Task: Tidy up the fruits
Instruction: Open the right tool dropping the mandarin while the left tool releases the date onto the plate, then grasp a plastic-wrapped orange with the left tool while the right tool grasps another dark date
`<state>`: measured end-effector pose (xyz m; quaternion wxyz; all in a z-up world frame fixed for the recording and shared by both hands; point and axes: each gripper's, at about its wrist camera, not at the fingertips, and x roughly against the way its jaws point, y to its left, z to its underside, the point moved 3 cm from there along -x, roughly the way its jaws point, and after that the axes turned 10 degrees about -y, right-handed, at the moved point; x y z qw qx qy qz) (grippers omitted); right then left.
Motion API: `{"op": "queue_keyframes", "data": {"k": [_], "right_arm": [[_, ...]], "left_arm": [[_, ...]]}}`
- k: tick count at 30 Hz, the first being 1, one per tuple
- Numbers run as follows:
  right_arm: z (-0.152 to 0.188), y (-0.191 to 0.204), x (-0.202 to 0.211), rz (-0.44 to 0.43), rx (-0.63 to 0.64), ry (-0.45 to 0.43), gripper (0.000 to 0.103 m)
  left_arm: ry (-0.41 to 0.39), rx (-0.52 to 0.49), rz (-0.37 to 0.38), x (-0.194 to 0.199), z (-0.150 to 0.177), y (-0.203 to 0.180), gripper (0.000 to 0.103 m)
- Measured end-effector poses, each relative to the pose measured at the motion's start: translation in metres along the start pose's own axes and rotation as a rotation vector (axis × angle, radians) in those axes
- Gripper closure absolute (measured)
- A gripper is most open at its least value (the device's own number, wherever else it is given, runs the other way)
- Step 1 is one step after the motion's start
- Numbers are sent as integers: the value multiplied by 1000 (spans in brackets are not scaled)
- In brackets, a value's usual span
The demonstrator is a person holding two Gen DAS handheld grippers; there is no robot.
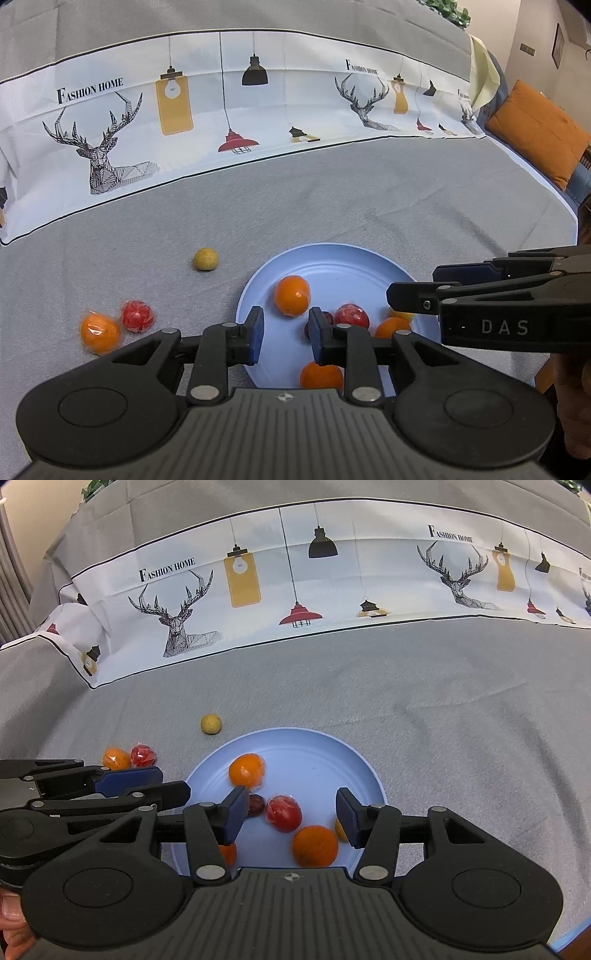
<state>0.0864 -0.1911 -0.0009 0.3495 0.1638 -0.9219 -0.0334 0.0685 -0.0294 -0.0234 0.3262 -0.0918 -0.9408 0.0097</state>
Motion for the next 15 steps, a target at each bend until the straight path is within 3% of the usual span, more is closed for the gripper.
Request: {"op": "queue_keyframes", "data": {"k": [5,8,12,13,15], "right_arm": [[0,0,0,4,1,-2,48],[-1,1,1,10,1,-10,49],[-5,0,5,13,-5,-42,49],[-6,0,7,14,-9,-55,54],[-10,-1,11,9,-20,-85,72]], "left_arm": [[13,-8,-16,-1,1,0,75],[17,-3,-39,-2,1,4,81],[11,96,-89,3,-6,30,83],[2,143,-108,7,-9,43,83],[-21,252,-148,18,-13,70,83]]}}
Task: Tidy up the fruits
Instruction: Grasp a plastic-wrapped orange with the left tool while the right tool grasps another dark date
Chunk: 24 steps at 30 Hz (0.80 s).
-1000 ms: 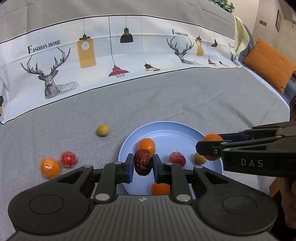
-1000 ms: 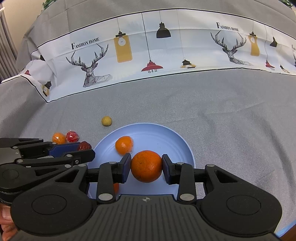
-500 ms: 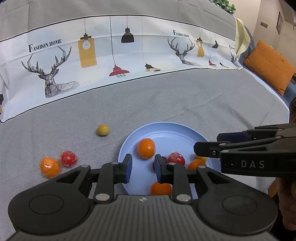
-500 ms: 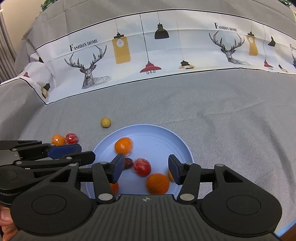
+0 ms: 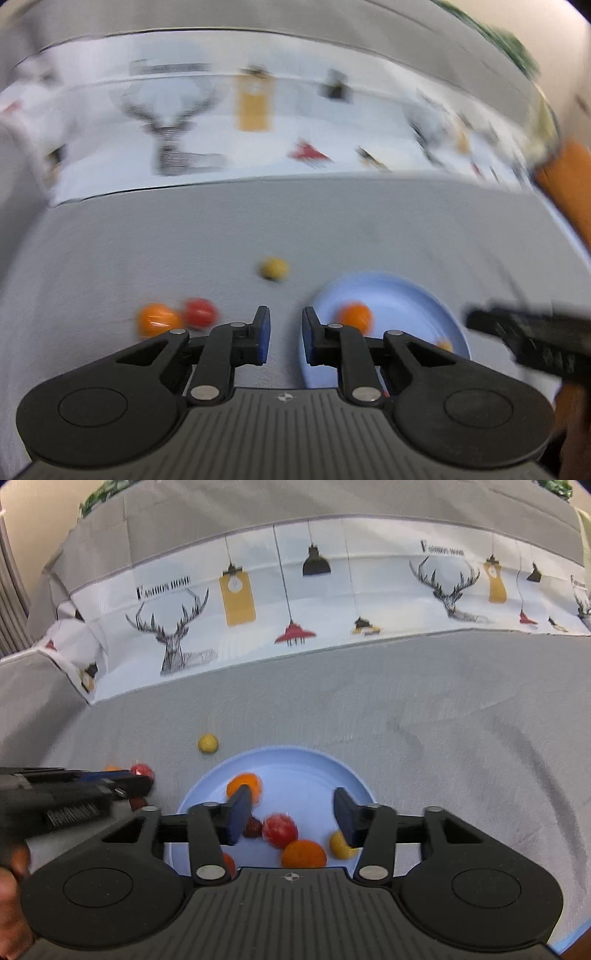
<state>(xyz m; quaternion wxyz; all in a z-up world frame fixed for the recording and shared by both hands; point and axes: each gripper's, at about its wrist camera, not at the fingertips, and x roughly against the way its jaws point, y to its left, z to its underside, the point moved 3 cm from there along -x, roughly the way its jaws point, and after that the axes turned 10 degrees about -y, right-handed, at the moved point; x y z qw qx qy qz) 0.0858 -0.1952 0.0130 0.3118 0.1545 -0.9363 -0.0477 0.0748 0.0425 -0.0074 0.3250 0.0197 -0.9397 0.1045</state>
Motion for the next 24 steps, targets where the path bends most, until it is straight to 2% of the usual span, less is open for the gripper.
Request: {"op": "queue_keyframes", "data": {"k": [2,3,6,9,12,16,20,24], "right_arm": [[-4,0,2,-9,-15,-27,84],[-6,1,3,-14,-21,-41,85],[-10,6,3,-45,-45,-65,86],[-12,17,-1,-102,-67,-54,86],[-12,36,-8,-163,-63,-30,85],[-9,69,-18,-228,-6,6,85],[-2,102,-33,-282,62,50,85],[9,132,-56,-297,142,85,80]], "left_arm": [[-9,113,-48,5,-9,30,83],[-7,163,-79,7,-13,45,83],[38,277,-161,6,-15,83,83],[108,337,-181,-3,-12,103,83],[149,345,-173,-12,-13,110,83],[166,317,-151,-21,-15,113,79],[197,340,-117,-37,-13,115,60],[233,343,-111,-52,-10,114,57]]}}
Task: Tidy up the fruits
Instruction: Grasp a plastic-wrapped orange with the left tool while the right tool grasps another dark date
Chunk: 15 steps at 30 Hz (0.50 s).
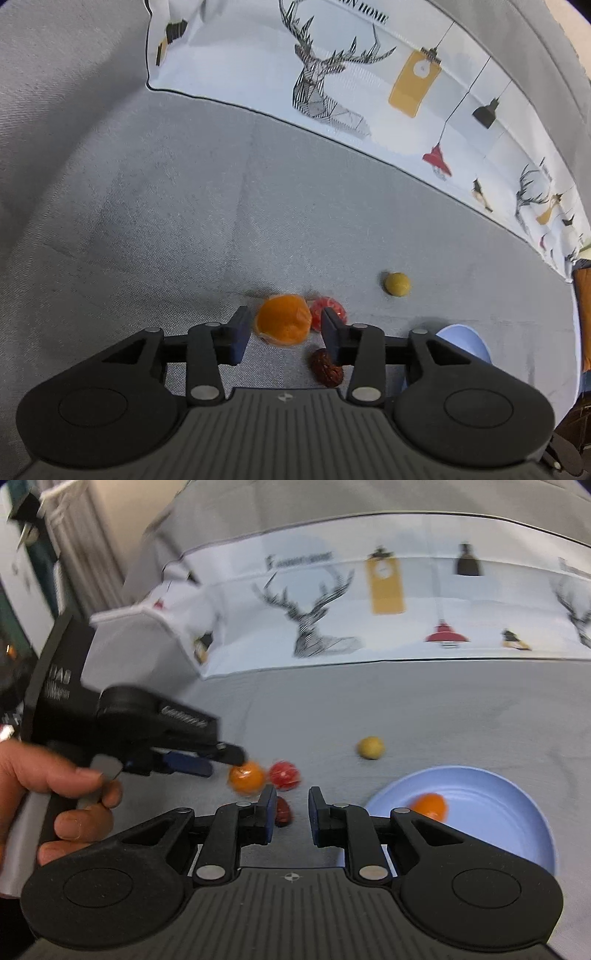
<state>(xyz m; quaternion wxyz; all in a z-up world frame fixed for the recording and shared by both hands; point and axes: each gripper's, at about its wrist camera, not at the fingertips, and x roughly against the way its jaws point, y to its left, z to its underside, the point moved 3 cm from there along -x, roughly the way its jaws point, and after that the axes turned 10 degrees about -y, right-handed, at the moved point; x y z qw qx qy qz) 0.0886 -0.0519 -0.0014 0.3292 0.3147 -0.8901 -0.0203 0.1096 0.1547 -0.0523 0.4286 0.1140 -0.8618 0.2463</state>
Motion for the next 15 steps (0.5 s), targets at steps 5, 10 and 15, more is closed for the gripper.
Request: {"op": "queue_keyframes", "data": {"k": [5,10,15], "right_arm": [[8,14,-37,5,47,45,69],[20,25,-70,16,116,101,64],[30,31,-88,23,158,144,65]], "left_arm": [[17,17,-11,-12,-2,2,57],[30,33,-3,-18,-4,7,57],[50,22,1,-23,-4,6,57]]}}
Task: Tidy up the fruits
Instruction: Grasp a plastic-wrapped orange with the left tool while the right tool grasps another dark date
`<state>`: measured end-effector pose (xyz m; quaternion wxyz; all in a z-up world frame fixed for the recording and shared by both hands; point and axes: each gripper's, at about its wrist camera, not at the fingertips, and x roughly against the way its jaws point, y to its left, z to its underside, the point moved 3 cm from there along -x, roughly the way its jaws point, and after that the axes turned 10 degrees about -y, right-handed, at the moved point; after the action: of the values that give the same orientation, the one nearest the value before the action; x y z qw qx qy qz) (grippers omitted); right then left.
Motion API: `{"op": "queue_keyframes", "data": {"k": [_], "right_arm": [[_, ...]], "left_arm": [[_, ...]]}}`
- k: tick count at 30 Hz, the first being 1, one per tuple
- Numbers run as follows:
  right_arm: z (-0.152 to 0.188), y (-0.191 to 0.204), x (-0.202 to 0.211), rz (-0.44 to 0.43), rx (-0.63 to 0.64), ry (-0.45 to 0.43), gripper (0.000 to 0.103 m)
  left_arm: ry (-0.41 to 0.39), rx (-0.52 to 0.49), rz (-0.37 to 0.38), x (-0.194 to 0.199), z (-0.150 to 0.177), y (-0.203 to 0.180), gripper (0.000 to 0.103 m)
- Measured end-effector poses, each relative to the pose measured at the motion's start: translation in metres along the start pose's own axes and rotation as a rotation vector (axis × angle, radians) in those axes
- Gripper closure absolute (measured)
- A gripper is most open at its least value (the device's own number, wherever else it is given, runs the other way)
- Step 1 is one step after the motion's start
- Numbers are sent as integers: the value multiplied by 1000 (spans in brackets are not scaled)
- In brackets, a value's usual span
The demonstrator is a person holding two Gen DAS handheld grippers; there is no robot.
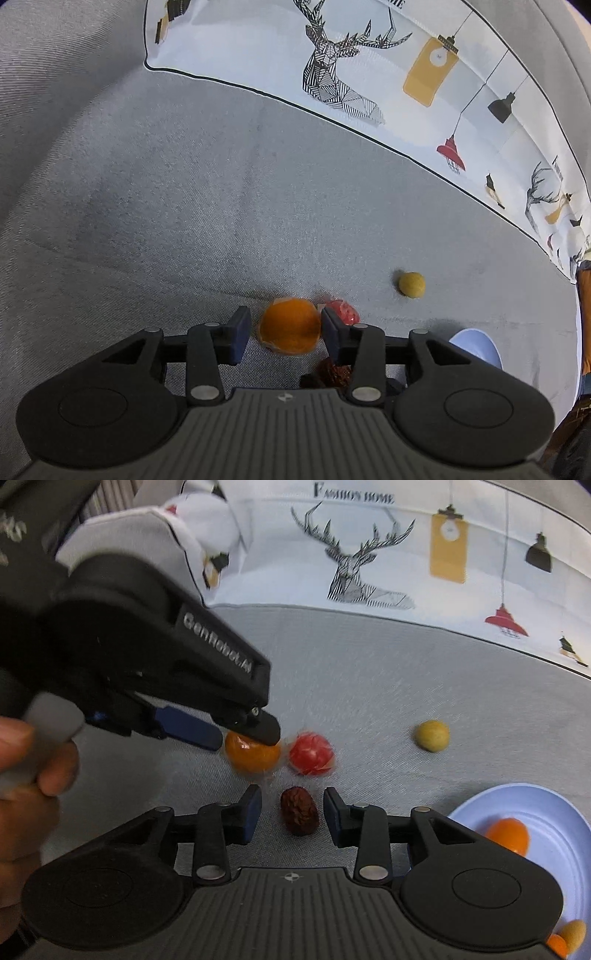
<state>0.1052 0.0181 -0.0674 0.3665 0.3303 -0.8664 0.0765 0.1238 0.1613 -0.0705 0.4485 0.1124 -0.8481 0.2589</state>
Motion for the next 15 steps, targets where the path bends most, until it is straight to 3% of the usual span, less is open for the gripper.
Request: {"op": "queue_keyframes", "data": {"k": [3,10,13,15], "right_arm": [[3,5,0,4,31,-1,81],[2,-1,24,9,-29,-16,81],[6,2,24,-9,-28,7,81],[12,5,19,2,-4,36,81]], "left_arm": [[11,3,18,-1,0,-1,63],[-57,27,-43,26,-7,15,64],[-24,-29,-114,24,-2,18,63],[-11,-30,-115,21,0,18,63]]}}
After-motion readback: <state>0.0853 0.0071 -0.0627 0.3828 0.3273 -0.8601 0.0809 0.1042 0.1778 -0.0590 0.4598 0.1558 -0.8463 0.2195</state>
